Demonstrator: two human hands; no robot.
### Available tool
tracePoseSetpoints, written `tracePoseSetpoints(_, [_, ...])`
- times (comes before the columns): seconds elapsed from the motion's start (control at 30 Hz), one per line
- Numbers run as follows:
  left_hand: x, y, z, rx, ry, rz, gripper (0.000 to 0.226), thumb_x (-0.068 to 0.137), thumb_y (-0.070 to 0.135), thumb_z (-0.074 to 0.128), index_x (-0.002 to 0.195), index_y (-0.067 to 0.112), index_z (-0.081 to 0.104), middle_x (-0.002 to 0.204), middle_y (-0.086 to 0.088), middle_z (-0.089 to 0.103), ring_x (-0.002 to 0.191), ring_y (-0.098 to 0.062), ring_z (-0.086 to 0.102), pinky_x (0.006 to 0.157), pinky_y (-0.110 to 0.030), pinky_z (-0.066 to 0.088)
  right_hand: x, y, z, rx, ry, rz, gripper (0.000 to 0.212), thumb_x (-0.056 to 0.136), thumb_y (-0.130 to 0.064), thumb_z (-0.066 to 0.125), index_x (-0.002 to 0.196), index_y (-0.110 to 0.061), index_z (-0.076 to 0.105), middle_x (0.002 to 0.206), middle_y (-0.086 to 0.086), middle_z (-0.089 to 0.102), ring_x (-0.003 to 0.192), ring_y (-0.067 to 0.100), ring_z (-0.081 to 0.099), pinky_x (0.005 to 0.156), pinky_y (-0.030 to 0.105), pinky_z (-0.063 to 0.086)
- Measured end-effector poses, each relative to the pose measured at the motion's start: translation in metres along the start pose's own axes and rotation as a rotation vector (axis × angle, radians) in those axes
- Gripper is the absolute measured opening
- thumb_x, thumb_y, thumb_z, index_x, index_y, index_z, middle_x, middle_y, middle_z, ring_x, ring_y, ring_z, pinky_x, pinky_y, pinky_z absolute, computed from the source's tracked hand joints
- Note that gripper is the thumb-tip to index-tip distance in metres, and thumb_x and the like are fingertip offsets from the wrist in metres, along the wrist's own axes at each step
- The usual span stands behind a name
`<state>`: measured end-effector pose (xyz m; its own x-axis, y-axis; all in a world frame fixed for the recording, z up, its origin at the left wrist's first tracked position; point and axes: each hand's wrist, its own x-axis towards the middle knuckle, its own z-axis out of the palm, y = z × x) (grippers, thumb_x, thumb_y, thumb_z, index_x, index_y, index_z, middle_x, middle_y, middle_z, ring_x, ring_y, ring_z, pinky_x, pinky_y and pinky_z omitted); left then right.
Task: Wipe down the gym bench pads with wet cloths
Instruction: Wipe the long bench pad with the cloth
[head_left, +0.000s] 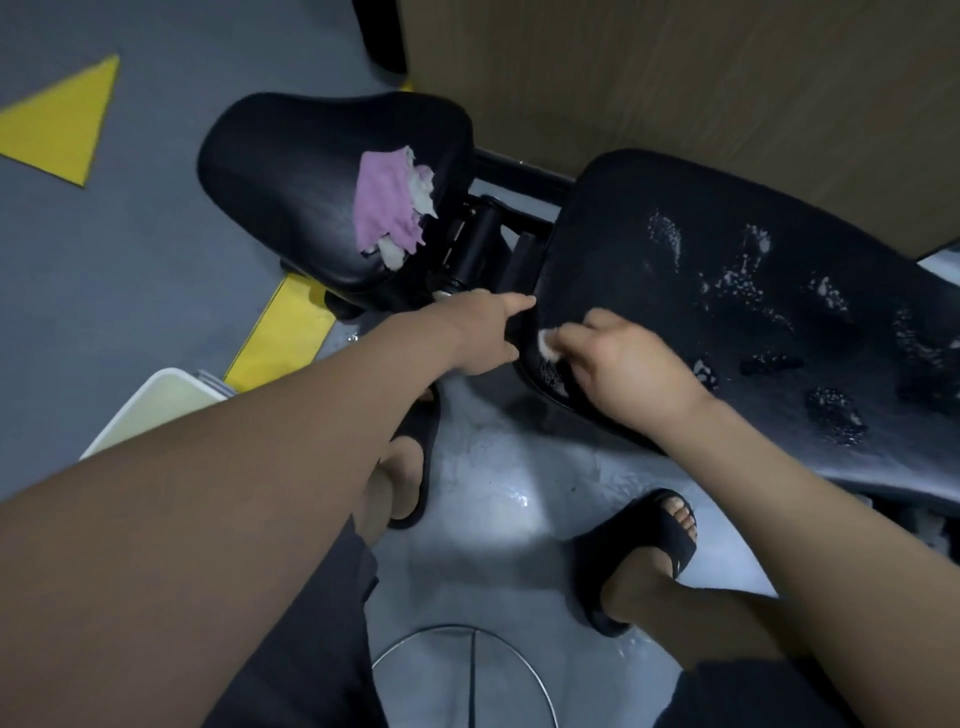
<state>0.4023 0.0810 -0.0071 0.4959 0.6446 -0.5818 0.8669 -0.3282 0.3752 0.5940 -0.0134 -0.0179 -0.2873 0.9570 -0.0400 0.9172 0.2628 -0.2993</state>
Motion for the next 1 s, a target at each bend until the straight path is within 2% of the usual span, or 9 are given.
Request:
tracePoseSetpoints(0.1, [0.003, -0.004, 0.006, -0.073, 0.021, 0.012, 0.075, 0.097, 0.039, 0.065, 0.160, 0.039, 0.023, 0.154, -0.012, 0.041, 0.139, -0.031, 0.045, 0.115, -0.043, 0.038, -0.001, -0.004, 0.000, -0.002, 0.058, 0.039, 0.026, 0.084, -0.002, 0.061, 0.106, -0.014, 0.070, 0.085, 0.011, 0.052, 0.061, 0.038, 0.057, 0.052, 0.041, 0.053])
tracePoseSetpoints(0.27, [0.009, -0.005, 0.002, -0.100, 0.025, 0.052, 0.074, 0.096, 0.035, 0.068, 0.157, 0.034, 0.028, 0.154, -0.005, 0.042, 0.135, -0.026, 0.049, 0.112, -0.044, 0.041, -0.031, -0.015, 0.000, -0.017, -0.082, -0.086, 0.028, 0.087, -0.008, 0.062, 0.113, -0.014, 0.067, 0.090, 0.008, 0.052, 0.069, 0.033, 0.057, 0.056, 0.043, 0.053])
tracePoseSetpoints(0.4, [0.016, -0.009, -0.002, -0.076, -0.021, 0.048, 0.071, 0.097, 0.023, 0.066, 0.154, 0.040, 0.027, 0.152, -0.004, 0.042, 0.132, -0.028, 0.050, 0.113, -0.051, 0.038, 0.000, 0.001, 0.000, -0.038, 0.055, 0.037, 0.029, 0.086, -0.004, 0.064, 0.112, -0.015, 0.071, 0.087, 0.010, 0.054, 0.066, 0.036, 0.058, 0.055, 0.041, 0.055])
tracePoseSetpoints(0.5, [0.016, -0.013, -0.006, -0.067, -0.048, 0.063, 0.072, 0.097, 0.019, 0.064, 0.154, 0.042, 0.026, 0.148, -0.003, 0.047, 0.126, -0.026, 0.054, 0.110, -0.049, 0.042, 0.002, -0.003, 0.004, -0.035, 0.093, 0.098, 0.028, 0.087, -0.002, 0.063, 0.112, -0.011, 0.071, 0.086, 0.011, 0.054, 0.064, 0.036, 0.058, 0.055, 0.042, 0.055])
tracePoseSetpoints(0.7, [0.019, -0.023, -0.019, -0.101, -0.109, 0.077, 0.073, 0.098, 0.009, 0.056, 0.153, 0.048, 0.028, 0.146, -0.001, 0.048, 0.098, -0.024, 0.068, 0.082, -0.044, 0.060, -0.029, -0.022, -0.002, -0.021, -0.053, -0.035, 0.029, 0.090, -0.003, 0.064, 0.117, -0.012, 0.068, 0.088, 0.010, 0.052, 0.063, 0.034, 0.056, 0.052, 0.039, 0.051])
tracePoseSetpoints(0.77, [0.019, -0.022, -0.021, -0.090, -0.104, 0.072, 0.075, 0.097, 0.004, 0.051, 0.153, 0.049, 0.028, 0.148, 0.000, 0.043, 0.082, -0.020, 0.065, 0.061, -0.035, 0.055, -0.005, -0.016, -0.003, -0.025, -0.069, -0.074, 0.030, 0.089, -0.003, 0.062, 0.117, -0.013, 0.068, 0.089, 0.009, 0.052, 0.065, 0.033, 0.056, 0.056, 0.041, 0.053])
tracePoseSetpoints(0.8, [0.019, -0.021, -0.022, -0.088, -0.093, 0.073, 0.075, 0.097, 0.003, 0.050, 0.153, 0.048, 0.028, 0.148, 0.000, 0.042, 0.080, -0.019, 0.062, 0.057, -0.032, 0.049, 0.010, -0.013, -0.003, -0.030, -0.049, -0.069, 0.031, 0.090, -0.004, 0.062, 0.117, -0.015, 0.069, 0.089, 0.009, 0.052, 0.066, 0.033, 0.057, 0.057, 0.042, 0.054])
tracePoseSetpoints(0.93, [0.022, -0.018, -0.021, -0.074, -0.057, 0.099, 0.072, 0.096, 0.005, 0.052, 0.153, 0.046, 0.033, 0.149, -0.002, 0.041, 0.102, -0.025, 0.059, 0.080, -0.036, 0.056, 0.037, -0.005, 0.003, -0.004, 0.084, 0.026, 0.035, 0.092, -0.004, 0.059, 0.123, -0.014, 0.070, 0.090, 0.009, 0.055, 0.068, 0.031, 0.059, 0.060, 0.043, 0.056])
tracePoseSetpoints(1.0, [0.024, -0.019, -0.021, -0.075, -0.067, 0.101, 0.073, 0.097, 0.006, 0.052, 0.155, 0.044, 0.030, 0.153, -0.002, 0.038, 0.104, -0.024, 0.057, 0.080, -0.033, 0.054, 0.015, -0.011, 0.006, 0.000, 0.032, -0.030, 0.035, 0.092, -0.003, 0.059, 0.124, -0.013, 0.069, 0.092, 0.008, 0.053, 0.071, 0.029, 0.058, 0.062, 0.041, 0.055])
